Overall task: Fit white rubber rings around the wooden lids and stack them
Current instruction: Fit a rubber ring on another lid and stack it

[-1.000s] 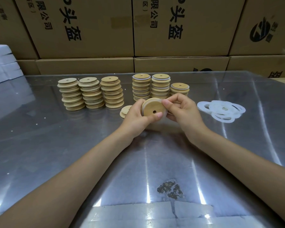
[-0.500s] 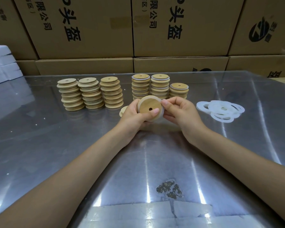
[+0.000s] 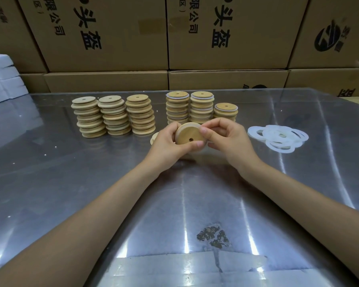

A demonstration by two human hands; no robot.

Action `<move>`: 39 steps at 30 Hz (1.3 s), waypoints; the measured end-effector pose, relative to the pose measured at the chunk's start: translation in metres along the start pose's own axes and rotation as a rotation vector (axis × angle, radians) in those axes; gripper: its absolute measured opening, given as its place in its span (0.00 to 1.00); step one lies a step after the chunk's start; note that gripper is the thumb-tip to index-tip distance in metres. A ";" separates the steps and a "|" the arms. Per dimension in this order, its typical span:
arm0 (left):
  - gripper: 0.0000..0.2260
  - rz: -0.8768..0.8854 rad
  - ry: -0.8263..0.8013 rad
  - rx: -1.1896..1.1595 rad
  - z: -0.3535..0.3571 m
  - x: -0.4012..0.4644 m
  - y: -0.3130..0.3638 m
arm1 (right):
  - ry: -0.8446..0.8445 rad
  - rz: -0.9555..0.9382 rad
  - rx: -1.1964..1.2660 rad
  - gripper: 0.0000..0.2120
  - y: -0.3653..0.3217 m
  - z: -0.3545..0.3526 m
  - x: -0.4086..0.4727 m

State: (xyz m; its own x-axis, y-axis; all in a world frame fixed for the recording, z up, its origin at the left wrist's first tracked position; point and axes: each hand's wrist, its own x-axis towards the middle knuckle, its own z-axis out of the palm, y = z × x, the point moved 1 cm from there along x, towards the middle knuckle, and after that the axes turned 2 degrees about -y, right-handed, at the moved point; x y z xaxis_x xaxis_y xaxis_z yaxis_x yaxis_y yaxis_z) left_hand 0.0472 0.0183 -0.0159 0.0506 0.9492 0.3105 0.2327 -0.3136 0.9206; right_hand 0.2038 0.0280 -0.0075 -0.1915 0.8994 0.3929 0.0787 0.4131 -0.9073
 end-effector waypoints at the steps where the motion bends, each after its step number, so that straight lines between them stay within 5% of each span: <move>1: 0.13 -0.004 -0.001 -0.026 0.000 0.000 -0.001 | -0.003 -0.009 0.000 0.04 -0.001 -0.001 0.000; 26: 0.12 -0.059 0.073 -0.173 -0.002 -0.001 0.002 | 0.003 0.072 -0.118 0.03 -0.003 -0.003 -0.003; 39: 0.14 -0.077 0.050 -0.217 0.000 0.000 0.003 | 0.017 0.161 0.043 0.03 -0.007 -0.002 -0.004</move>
State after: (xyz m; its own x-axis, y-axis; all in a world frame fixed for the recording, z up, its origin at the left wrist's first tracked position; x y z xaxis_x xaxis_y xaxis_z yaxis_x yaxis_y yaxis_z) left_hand 0.0479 0.0169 -0.0131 -0.0090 0.9697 0.2439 0.0196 -0.2437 0.9696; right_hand 0.2063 0.0216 -0.0022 -0.1633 0.9560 0.2438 0.0651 0.2571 -0.9642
